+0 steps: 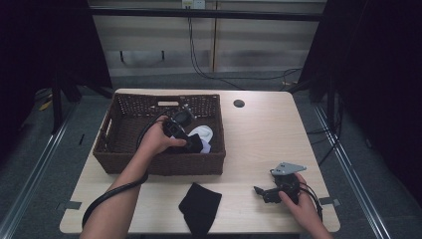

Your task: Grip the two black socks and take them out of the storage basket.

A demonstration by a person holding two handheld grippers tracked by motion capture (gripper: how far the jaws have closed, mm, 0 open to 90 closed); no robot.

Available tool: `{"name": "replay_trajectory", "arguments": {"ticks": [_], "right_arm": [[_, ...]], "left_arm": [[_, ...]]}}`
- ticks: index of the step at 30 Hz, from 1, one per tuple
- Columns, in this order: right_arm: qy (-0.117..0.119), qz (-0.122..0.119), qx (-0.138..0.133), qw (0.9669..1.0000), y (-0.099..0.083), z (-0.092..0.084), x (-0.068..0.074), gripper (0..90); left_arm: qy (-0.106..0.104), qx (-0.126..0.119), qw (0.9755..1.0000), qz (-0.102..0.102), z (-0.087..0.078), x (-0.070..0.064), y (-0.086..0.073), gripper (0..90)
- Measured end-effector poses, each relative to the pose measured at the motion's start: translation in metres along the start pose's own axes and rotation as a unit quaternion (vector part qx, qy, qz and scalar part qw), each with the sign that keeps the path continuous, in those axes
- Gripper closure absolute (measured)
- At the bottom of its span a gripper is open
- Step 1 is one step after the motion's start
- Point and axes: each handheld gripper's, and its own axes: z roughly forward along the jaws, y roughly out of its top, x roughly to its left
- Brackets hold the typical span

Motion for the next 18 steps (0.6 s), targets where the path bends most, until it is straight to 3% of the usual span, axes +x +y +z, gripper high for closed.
{"name": "replay_trajectory", "arguments": {"ticks": [1, 4, 9, 14, 18], "right_arm": [[0.000, 0.000, 0.000, 1.0000, 0.000, 0.000, 0.000, 8.6], [0.000, 0.000, 0.000, 1.0000, 0.000, 0.000, 0.000, 8.6], [0.001, -0.001, 0.000, 1.0000, 0.000, 0.000, 0.000, 8.6], [0.002, -0.003, 0.001, 1.0000, 0.000, 0.000, 0.000, 8.6], [0.002, -0.001, 0.001, 1.0000, 0.000, 0.000, 0.000, 8.6]], "left_arm": [[0.009, -0.002, 0.9999, 0.005, 0.001, 0.000, 0.001, 24.9], [0.006, -0.014, 0.9998, 0.013, 0.004, 0.003, 0.002, 23.7], [0.003, -0.011, 0.9999, 0.011, 0.018, 0.007, -0.001, 26.3], [-0.013, -0.003, 0.9998, 0.014, 0.029, 0.009, -0.006, 41.6], [-0.018, 0.014, 0.9995, 0.022, 0.029, 0.007, -0.004, 65.6]]}}
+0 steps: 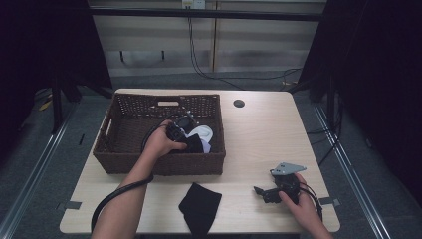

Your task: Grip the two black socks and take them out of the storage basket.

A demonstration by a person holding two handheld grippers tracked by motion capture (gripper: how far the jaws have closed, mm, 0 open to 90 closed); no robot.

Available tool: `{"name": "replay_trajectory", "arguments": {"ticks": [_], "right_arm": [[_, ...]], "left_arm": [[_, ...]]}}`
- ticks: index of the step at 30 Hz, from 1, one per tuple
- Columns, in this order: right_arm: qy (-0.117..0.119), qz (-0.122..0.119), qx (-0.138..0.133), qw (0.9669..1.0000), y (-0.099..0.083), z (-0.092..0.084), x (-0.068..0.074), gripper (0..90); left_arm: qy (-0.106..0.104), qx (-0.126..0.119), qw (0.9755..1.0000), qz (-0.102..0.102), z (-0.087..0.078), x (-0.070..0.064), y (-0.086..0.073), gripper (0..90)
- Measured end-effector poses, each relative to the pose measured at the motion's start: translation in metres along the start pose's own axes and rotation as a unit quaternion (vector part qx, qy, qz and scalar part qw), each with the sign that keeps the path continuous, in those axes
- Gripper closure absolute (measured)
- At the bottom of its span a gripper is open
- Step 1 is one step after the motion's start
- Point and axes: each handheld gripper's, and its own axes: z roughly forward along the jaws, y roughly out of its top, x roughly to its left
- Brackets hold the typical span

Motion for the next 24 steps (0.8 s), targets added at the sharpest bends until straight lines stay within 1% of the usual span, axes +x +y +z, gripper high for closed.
{"name": "replay_trajectory", "arguments": {"ticks": [2, 3, 5, 7, 9, 10, 11, 12, 13, 14, 16, 18, 19, 20, 22, 23, 24], "right_arm": [[0.000, 0.000, 0.000, 1.0000, 0.000, 0.000, 0.000, 8.6], [0.000, -0.001, 0.000, 1.0000, 0.000, 0.000, 0.000, 8.6], [0.000, -0.002, 0.000, 1.0000, 0.000, 0.000, 0.000, 8.6], [0.000, -0.001, 0.000, 1.0000, 0.000, 0.000, 0.000, 8.6], [0.000, 0.000, 0.000, 1.0000, 0.000, 0.000, 0.000, 8.6], [0.000, 0.000, 0.000, 1.0000, 0.000, 0.000, 0.000, 8.6], [0.000, 0.000, 0.000, 1.0000, 0.000, 0.000, 0.000, 8.6], [0.000, 0.000, 0.000, 1.0000, 0.000, 0.000, 0.000, 8.6], [0.000, 0.000, 0.000, 1.0000, 0.000, 0.000, 0.000, 8.6], [0.000, 0.001, 0.000, 1.0000, 0.000, 0.000, 0.000, 8.6], [0.000, 0.001, 0.000, 1.0000, 0.000, 0.000, 0.000, 8.6], [0.000, 0.001, 0.000, 1.0000, 0.000, 0.000, 0.000, 8.6], [0.000, 0.001, 0.000, 1.0000, 0.000, 0.000, 0.000, 8.6], [0.000, 0.001, 0.000, 1.0000, 0.000, 0.000, 0.000, 8.6], [0.000, 0.000, -0.001, 1.0000, 0.000, 0.000, 0.000, 8.6], [0.000, 0.000, -0.001, 1.0000, 0.000, 0.000, 0.000, 8.6], [0.000, 0.001, -0.001, 1.0000, 0.000, 0.000, 0.000, 8.6]], "left_arm": [[0.001, 0.010, 0.9999, 0.001, -0.002, -0.001, 0.001, 76.7], [0.001, 0.012, 0.9999, 0.005, -0.003, -0.001, 0.001, 79.8], [0.002, 0.020, 0.9998, 0.007, -0.006, -0.001, 0.001, 83.2], [0.006, 0.025, 0.9997, 0.003, -0.011, -0.002, 0.002, 84.1], [0.005, 0.028, 0.9996, 0.000, -0.013, -0.002, 0.003, 84.3], [0.003, 0.036, 0.9994, 0.002, -0.020, -0.002, 0.004, 84.3], [0.003, 0.036, 0.9994, 0.002, -0.020, -0.002, 0.004, 84.4], [0.006, 0.036, 0.9993, -0.001, -0.027, -0.003, 0.004, 84.4], [0.006, 0.036, 0.9993, -0.001, -0.027, -0.003, 0.004, 84.5], [0.007, 0.036, 0.9993, 0.000, -0.034, -0.003, 0.004, 84.5], [0.007, 0.038, 0.9993, 0.002, -0.041, -0.003, 0.005, 84.5], [0.009, 0.037, 0.9993, 0.002, -0.044, -0.004, 0.005, 84.5], [0.011, 0.041, 0.9991, 0.009, -0.051, -0.006, 0.006, 84.5], [0.011, 0.041, 0.9991, 0.009, -0.051, -0.006, 0.006, 84.5], [0.016, 0.039, 0.9991, 0.011, -0.060, -0.008, 0.008, 84.5], [0.016, 0.039, 0.9991, 0.011, -0.060, -0.008, 0.008, 84.5], [0.016, 0.038, 0.9991, 0.014, -0.068, -0.007, 0.009, 84.5]]}}
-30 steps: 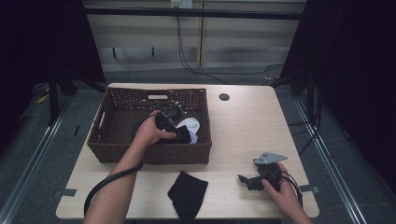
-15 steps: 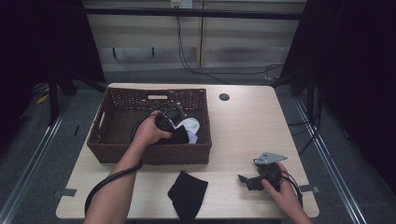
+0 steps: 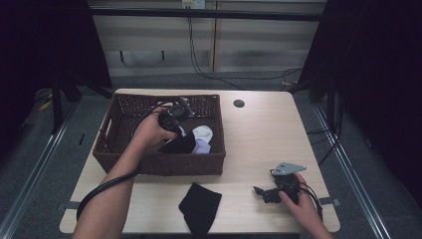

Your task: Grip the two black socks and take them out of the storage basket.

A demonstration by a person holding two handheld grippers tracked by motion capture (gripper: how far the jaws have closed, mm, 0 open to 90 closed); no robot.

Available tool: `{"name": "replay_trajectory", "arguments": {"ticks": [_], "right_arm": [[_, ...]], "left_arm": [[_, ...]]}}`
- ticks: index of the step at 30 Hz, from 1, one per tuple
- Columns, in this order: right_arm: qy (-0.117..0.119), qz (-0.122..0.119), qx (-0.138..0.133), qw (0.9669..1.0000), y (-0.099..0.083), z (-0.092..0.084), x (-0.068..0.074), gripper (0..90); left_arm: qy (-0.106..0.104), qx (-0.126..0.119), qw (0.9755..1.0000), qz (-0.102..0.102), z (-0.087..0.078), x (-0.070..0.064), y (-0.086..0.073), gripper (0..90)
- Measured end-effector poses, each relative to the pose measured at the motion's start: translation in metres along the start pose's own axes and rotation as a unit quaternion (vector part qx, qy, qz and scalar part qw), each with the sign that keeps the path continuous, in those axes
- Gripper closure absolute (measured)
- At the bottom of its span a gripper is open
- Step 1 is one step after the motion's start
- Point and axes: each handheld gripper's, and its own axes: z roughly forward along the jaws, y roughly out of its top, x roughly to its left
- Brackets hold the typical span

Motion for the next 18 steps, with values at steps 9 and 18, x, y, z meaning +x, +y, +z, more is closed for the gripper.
{"name": "replay_trajectory", "arguments": {"ticks": [9, 18], "right_arm": [[0.000, -0.001, 0.000, 1.0000, 0.000, 0.000, 0.000, 8.6], [0.000, 0.000, 0.000, 1.0000, 0.000, 0.000, 0.000, 8.5]], "left_arm": [[0.001, -0.002, 1.0000, -0.009, -0.024, -0.001, 0.000, 84.5], [0.003, 0.000, 1.0000, -0.004, -0.043, -0.001, 0.002, 84.5]]}}
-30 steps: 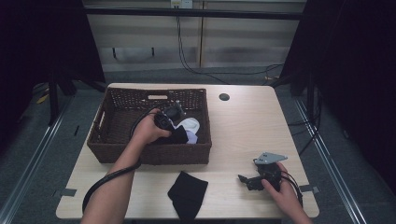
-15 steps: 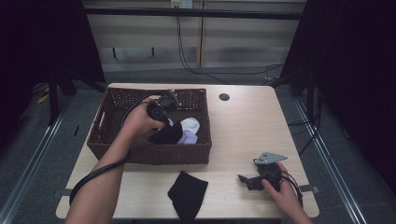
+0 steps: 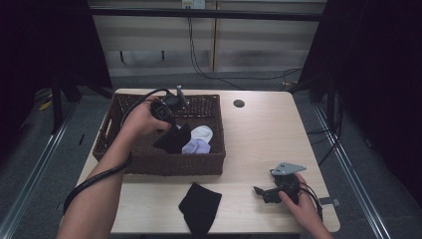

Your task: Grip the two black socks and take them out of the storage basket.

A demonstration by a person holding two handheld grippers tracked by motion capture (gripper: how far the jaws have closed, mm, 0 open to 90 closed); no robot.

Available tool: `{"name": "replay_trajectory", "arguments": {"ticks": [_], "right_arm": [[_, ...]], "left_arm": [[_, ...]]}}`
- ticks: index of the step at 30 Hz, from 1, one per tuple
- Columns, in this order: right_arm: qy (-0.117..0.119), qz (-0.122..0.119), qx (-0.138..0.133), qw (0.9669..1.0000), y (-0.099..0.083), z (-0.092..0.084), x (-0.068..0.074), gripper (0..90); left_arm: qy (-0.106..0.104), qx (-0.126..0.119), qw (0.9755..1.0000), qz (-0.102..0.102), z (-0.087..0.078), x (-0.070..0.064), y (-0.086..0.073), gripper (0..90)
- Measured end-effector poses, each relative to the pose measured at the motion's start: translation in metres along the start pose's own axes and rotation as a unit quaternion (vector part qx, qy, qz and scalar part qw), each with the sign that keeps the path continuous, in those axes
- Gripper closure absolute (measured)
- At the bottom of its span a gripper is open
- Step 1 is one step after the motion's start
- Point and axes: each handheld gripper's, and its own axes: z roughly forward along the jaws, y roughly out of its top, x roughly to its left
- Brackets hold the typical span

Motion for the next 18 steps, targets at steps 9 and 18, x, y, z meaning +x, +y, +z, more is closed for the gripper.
{"name": "replay_trajectory", "arguments": {"ticks": [9, 18], "right_arm": [[0.000, -0.001, 0.001, 1.0000, 0.000, 0.000, 0.000, 8.6], [0.000, 0.000, 0.001, 1.0000, 0.000, 0.000, 0.000, 8.5]], "left_arm": [[0.000, -0.004, 1.0000, -0.001, -0.018, 0.000, 0.004, 84.4], [-0.007, -0.003, 1.0000, 0.004, -0.034, -0.004, 0.005, 84.5]]}}
